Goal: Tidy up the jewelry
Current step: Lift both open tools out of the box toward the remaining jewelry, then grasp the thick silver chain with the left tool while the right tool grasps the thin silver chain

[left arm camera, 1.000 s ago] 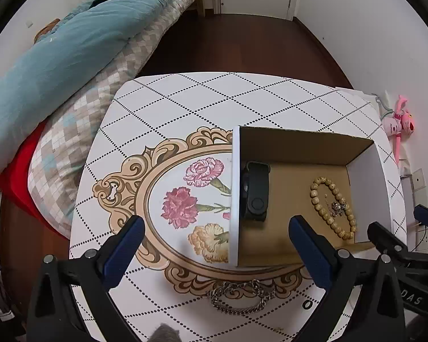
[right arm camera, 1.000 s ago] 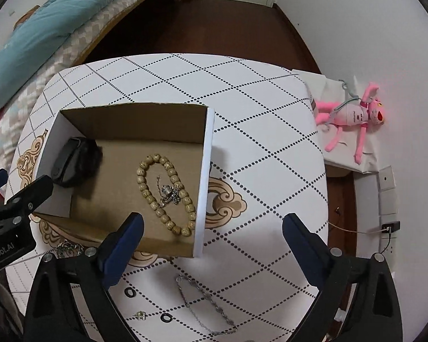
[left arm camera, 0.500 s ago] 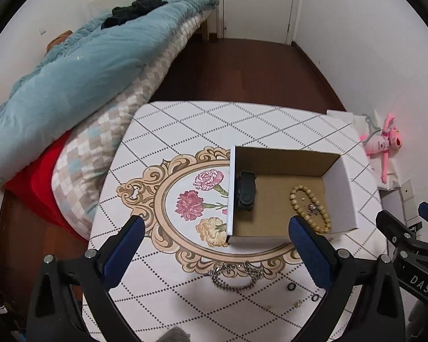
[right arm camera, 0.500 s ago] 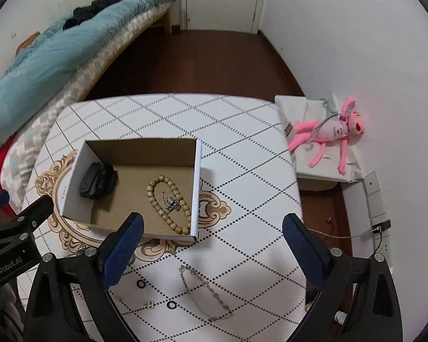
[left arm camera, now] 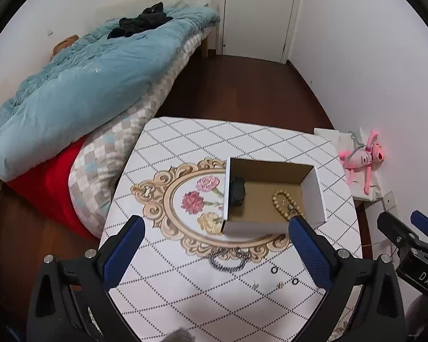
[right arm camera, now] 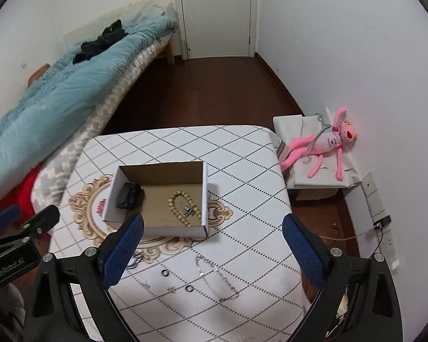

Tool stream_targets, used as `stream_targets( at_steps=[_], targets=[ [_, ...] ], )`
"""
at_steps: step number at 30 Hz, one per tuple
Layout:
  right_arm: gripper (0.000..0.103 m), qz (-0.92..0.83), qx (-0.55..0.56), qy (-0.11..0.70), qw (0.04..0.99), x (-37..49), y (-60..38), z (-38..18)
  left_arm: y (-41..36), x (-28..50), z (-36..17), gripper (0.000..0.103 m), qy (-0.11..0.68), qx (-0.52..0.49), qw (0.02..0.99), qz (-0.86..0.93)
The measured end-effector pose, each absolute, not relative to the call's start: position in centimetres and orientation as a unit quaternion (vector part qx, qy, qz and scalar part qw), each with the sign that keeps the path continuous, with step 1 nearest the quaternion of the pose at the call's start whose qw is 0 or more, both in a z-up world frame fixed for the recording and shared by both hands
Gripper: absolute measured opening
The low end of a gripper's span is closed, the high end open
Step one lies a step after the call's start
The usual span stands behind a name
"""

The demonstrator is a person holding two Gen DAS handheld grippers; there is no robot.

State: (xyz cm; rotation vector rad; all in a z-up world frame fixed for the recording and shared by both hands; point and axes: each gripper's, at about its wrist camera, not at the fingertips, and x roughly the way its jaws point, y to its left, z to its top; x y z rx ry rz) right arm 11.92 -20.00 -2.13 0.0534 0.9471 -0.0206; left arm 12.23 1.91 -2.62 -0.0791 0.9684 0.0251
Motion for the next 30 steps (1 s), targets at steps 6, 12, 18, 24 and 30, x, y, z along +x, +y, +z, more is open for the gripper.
stream_targets(
  at_steps=[6, 12, 18, 24, 30],
  targets=[
    [0.099, -0.013, 0.042, 0.500, 0.865, 10.9, -20.7, -5.5, 2.1, 11.1, -6.4, 0.103, 0.499, -0.028, 0.866, 0.030],
    [0.098, -0.033, 0.076, 0.566, 0.820, 9.9, -23.2, -13.3, 3.2, 10.0, -13.0, 0.103, 0.554, -0.022, 0.830, 0.057],
    [0.083, -0.053, 0.103, 0.604, 0.788, 8.9, -25.2, -19.2, 4.3, 10.6, -17.6, 0.102, 0.589, -0.040, 0.805, 0.057],
    [0.069, -0.063, 0.111, 0.610, 0.782, 8.6, -26.2, -21.7, 4.1, 13.0, -19.4, 0.096, 0.594, -0.071, 0.801, 0.026],
    [0.060, -0.063, 0.089, 0.604, 0.789, 8.9, -25.4, -21.7, 2.5, 14.7, -20.5, 0.080, 0.601, -0.036, 0.798, 0.011]
  ],
)
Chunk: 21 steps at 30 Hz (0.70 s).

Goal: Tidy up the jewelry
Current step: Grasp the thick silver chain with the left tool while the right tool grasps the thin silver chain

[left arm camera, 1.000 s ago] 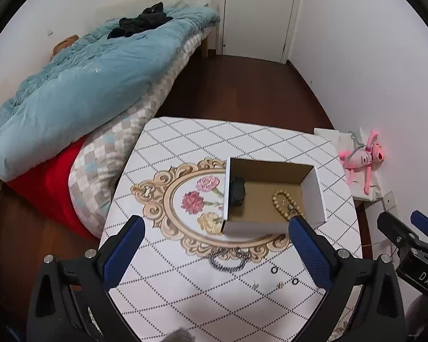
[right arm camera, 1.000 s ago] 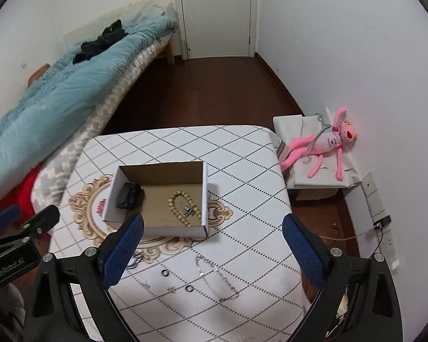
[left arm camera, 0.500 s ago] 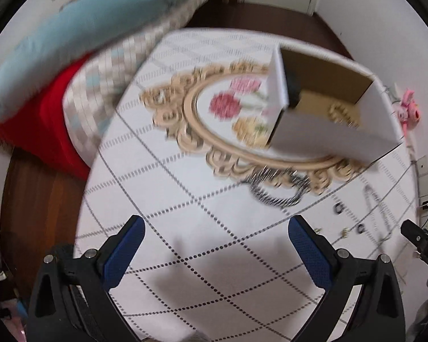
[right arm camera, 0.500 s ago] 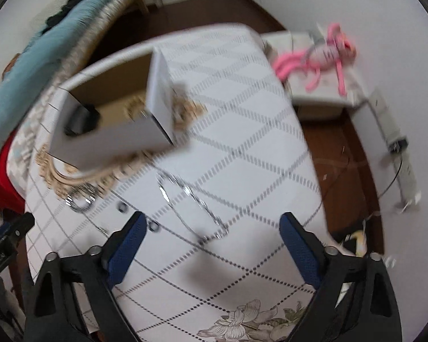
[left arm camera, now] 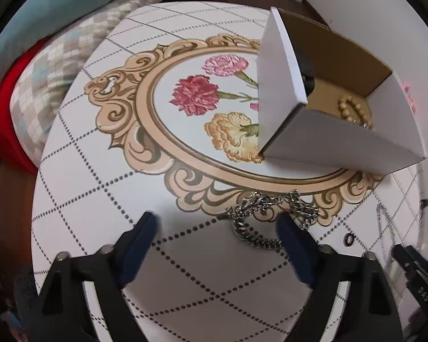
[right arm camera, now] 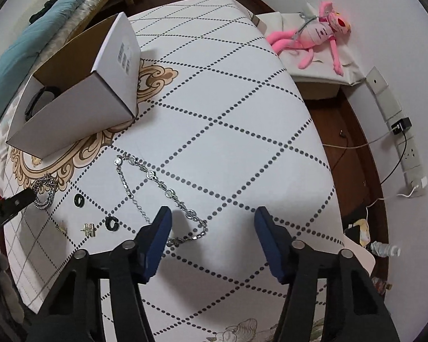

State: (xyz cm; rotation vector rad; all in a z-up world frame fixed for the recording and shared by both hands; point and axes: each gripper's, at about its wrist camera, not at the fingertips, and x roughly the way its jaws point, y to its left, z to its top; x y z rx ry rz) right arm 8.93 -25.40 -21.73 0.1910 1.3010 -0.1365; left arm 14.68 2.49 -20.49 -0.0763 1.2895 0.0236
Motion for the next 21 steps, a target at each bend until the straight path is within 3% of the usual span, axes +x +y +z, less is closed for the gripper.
stream_targets(
  at_steps=[3, 5, 7, 9, 10, 11, 21],
  targets=[
    [0.059, -0.068, 0.081, 0.602, 0.791, 8.9, -25.0, -21.7, 1.7, 14.7, -20.2, 0.062, 0.594, -0.008, 0.805, 0.005],
    [0.058, -0.068, 0.074, 0.601, 0.793, 8.9, -24.8, -21.8, 1.1, 14.5, -19.8, 0.031, 0.586, 0.002, 0.810, -0.008],
    [0.052, -0.075, 0.051, 0.597, 0.797, 8.7, -24.1, -21.8, 0.5, 14.3, -19.5, 0.007, 0.586, 0.010, 0.810, -0.019],
    [0.034, -0.069, 0.045, 0.589, 0.804, 8.4, -23.7, -21.5, 0.2, 14.1, -19.5, 0.007, 0.584, 0.013, 0.811, -0.021],
    [0.012, -0.066, 0.039, 0.586, 0.807, 8.3, -23.4, -21.4, 0.1, 14.1, -19.4, 0.007, 0.583, 0.012, 0.812, -0.022],
    [0.002, -0.065, 0.037, 0.586, 0.807, 8.3, -23.4, -21.4, 0.2, 13.9, -19.3, 0.007, 0.583, 0.007, 0.812, -0.024],
    [0.001, -0.018, 0.135, 0.558, 0.818, 7.0, -24.4, -19.5, 1.6, 11.3, -16.6, 0.004, 0.573, -0.033, 0.818, -0.042]
  ],
)
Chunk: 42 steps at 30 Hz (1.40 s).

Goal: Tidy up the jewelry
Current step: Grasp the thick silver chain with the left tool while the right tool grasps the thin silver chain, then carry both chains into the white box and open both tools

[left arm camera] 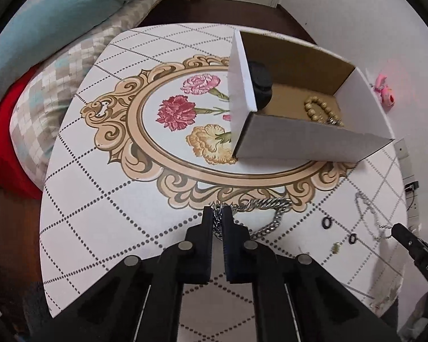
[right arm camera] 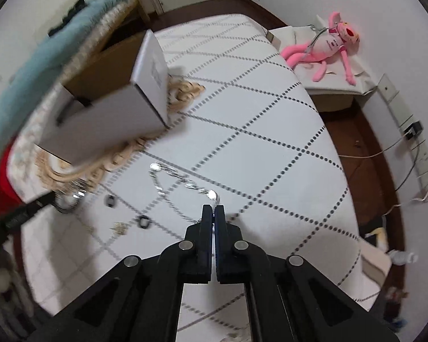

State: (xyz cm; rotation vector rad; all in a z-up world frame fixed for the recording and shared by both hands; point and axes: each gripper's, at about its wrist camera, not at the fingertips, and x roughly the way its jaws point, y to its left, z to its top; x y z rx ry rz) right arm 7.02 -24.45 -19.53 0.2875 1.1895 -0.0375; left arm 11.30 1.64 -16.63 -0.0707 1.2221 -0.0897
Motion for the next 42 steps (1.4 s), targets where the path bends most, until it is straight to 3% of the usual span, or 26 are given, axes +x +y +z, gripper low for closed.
stream_targets(
  at_steps=[9, 25, 31, 40, 42],
  targets=[
    [0.001, 0.017, 0.182, 0.521, 0.834, 7.4, -25.2, -14.9, 1.8, 11.2, -12.0, 0.003, 0.545, -0.066, 0.833, -0.071],
    [0.001, 0.107, 0.183, 0.461, 0.862, 12.9, -23.4, -4.6, -0.3, 18.2, -3.7, 0.003, 0.493, -0.089, 0.852, -0.154],
    [0.001, 0.130, 0.150, 0.468, 0.861, 18.2, -20.9, -3.9, -1.4, 22.6, -5.6, 0.003, 0.521, -0.086, 0.833, -0.165],
    [0.001, 0.113, 0.103, 0.520, 0.840, 25.1, -19.4, -7.8, -2.5, 26.9, -9.6, 0.003, 0.570, -0.062, 0.805, -0.154],
    [0.001, 0.109, 0.090, 0.539, 0.830, 26.4, -19.1, -9.1, -2.6, 27.3, -9.9, 0.008, 0.575, -0.053, 0.805, -0.135]
  ],
)
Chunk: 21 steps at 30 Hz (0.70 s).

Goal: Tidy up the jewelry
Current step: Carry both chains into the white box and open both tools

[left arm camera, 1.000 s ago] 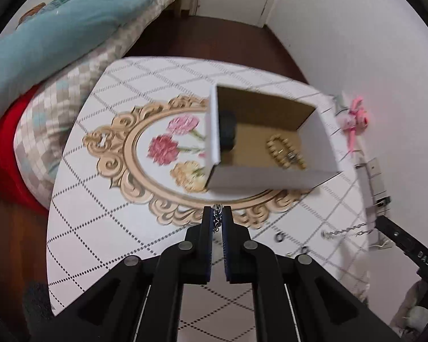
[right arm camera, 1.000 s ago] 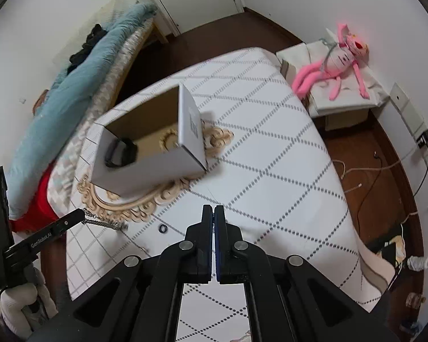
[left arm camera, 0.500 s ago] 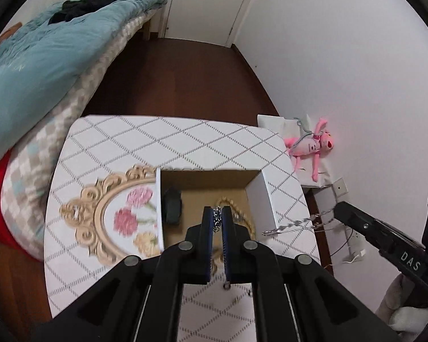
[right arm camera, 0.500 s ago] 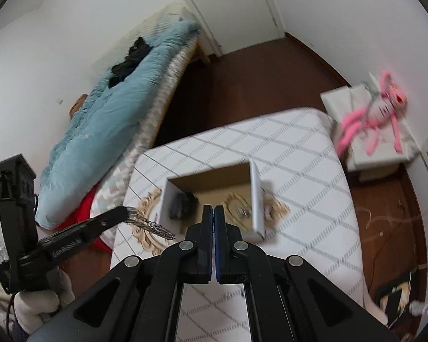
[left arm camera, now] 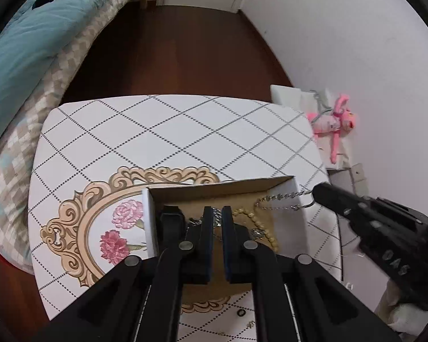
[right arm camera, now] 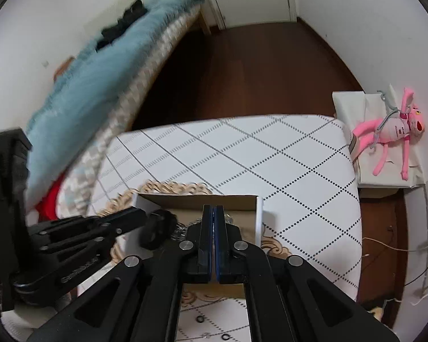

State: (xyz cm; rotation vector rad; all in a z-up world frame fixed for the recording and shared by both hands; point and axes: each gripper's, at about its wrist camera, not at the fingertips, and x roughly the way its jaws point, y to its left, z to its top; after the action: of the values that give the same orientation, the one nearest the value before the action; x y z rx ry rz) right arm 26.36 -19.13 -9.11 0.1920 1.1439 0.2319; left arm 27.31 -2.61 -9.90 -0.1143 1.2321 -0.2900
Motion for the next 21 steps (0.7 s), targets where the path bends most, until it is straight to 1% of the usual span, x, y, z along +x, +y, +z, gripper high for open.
stream_targets(
  at_steps=[3, 4, 5, 6, 7, 8, 9, 10, 11, 12, 13, 14, 15, 16, 17, 21],
  targets=[
    [0.001, 0.112, 0.076, 0.580, 0.803, 28.1, -18.6, -11.3, -2.3, 27.6, -10.5, 0.008, 0.585, -0.042, 0.804, -0.098],
    [0.002, 0.108, 0.078, 0.589, 0.797, 28.4, -18.6, -12.0, -2.2, 27.7, -10.7, 0.010, 0.588, -0.041, 0.803, -0.089],
    [0.002, 0.106, 0.074, 0.592, 0.795, 28.6, -18.5, -12.4, -1.9, 27.8, -10.9, 0.018, 0.591, -0.045, 0.801, -0.082],
    [0.004, 0.099, 0.067, 0.597, 0.793, 28.7, -18.5, -12.8, -1.5, 27.7, -11.0, 0.026, 0.590, -0.047, 0.803, -0.073],
    [0.009, 0.095, 0.071, 0.599, 0.792, 28.6, -18.7, -13.0, -1.1, 27.7, -11.0, 0.051, 0.587, -0.046, 0.806, -0.062],
    [0.019, 0.093, 0.071, 0.599, 0.792, 28.4, -18.8, -13.1, -0.9, 27.5, -10.9, 0.071, 0.581, -0.045, 0.811, -0.055],
    [0.027, 0.084, 0.065, 0.596, 0.796, 28.1, -19.0, -13.1, -0.6, 27.3, -10.8, 0.075, 0.574, -0.039, 0.817, -0.045],
    [0.041, 0.082, 0.064, 0.594, 0.797, 27.9, -19.2, -13.1, -0.5, 27.0, -10.7, 0.076, 0.568, -0.030, 0.821, -0.037],
    [0.052, 0.080, 0.066, 0.594, 0.798, 27.7, -19.3, -13.1, -0.4, 26.8, -10.8, 0.076, 0.566, -0.022, 0.824, -0.030],
    [0.056, 0.072, 0.062, 0.593, 0.800, 27.3, -19.5, -13.1, -0.3, 26.5, -10.9, 0.076, 0.564, -0.015, 0.825, -0.023],
    [0.063, 0.066, 0.059, 0.590, 0.802, 26.9, -19.8, -13.1, -0.2, 26.4, -11.0, 0.078, 0.563, -0.011, 0.826, -0.017],
    [0.070, 0.060, 0.054, 0.589, 0.804, 26.7, -20.0, -12.9, -0.1, 26.1, -11.2, 0.086, 0.561, -0.006, 0.828, -0.011],
    [0.074, 0.048, 0.039, 0.587, 0.807, 26.2, -20.0, -12.9, 0.1, 25.8, -11.4, 0.092, 0.558, -0.002, 0.830, -0.005],
    [0.087, 0.040, 0.031, 0.587, 0.808, 25.8, -20.1, -13.0, 0.2, 25.5, -11.5, 0.100, 0.557, 0.002, 0.830, -0.002],
    [0.095, 0.035, 0.025, 0.588, 0.808, 25.6, -20.1, -13.1, 0.2, 25.2, -11.8, 0.101, 0.556, 0.008, 0.831, 0.001],
    [0.098, 0.012, -0.016, 0.586, 0.810, 24.0, -19.7, -13.9, 0.1, 24.0, -12.6, 0.101, 0.556, 0.019, 0.831, 0.003]
  ],
)
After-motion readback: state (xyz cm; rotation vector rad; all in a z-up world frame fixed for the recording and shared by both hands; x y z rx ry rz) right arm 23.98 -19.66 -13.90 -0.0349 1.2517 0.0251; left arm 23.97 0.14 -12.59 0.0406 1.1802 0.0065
